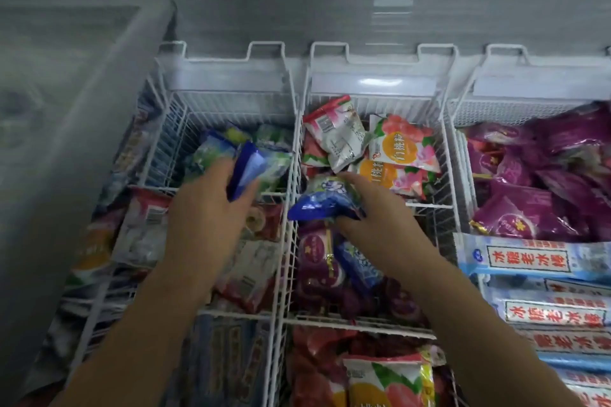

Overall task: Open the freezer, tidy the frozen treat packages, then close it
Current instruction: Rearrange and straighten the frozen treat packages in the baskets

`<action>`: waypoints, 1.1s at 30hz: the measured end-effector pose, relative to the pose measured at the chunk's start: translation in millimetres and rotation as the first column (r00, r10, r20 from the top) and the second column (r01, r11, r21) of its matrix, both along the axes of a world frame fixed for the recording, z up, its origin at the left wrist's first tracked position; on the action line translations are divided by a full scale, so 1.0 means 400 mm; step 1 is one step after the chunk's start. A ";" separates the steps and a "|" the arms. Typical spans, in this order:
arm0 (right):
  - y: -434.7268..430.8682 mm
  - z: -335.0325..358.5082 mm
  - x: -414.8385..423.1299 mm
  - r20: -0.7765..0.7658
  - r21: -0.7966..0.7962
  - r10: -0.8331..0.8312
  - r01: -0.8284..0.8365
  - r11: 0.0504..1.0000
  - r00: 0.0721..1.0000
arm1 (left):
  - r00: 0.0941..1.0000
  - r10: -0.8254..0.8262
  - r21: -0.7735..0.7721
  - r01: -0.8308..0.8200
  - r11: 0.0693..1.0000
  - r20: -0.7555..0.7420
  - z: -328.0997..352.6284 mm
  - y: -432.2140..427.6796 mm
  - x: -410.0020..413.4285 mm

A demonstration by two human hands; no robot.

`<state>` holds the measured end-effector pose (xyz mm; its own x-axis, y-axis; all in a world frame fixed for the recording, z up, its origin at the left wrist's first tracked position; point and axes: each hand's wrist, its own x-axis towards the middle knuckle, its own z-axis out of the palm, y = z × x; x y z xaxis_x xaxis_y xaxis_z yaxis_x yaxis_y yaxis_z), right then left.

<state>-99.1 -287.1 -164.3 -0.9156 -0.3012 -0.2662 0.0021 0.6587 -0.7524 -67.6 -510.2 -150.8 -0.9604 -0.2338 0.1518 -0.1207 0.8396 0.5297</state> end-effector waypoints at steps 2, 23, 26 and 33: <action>-0.088 -0.004 -0.059 -0.132 -0.006 0.011 -0.012 1.000 0.991 | 0.992 0.083 -0.014 -0.084 0.996 -0.097 -0.005 -0.056 -0.052; -0.456 -0.288 -0.233 0.173 0.508 0.365 -0.400 0.763 0.915 | 0.801 -0.086 -0.296 0.316 0.902 0.593 -0.329 -0.292 -0.223; -0.428 -0.258 -0.181 0.006 0.448 0.352 -0.317 0.836 0.936 | 0.879 -0.102 -0.306 0.268 0.913 0.466 -0.298 -0.261 -0.200; -0.102 -0.229 0.080 -0.411 0.043 -0.133 0.164 0.985 0.902 | 0.919 -0.375 -0.045 0.372 0.927 -0.120 -0.238 0.012 -0.033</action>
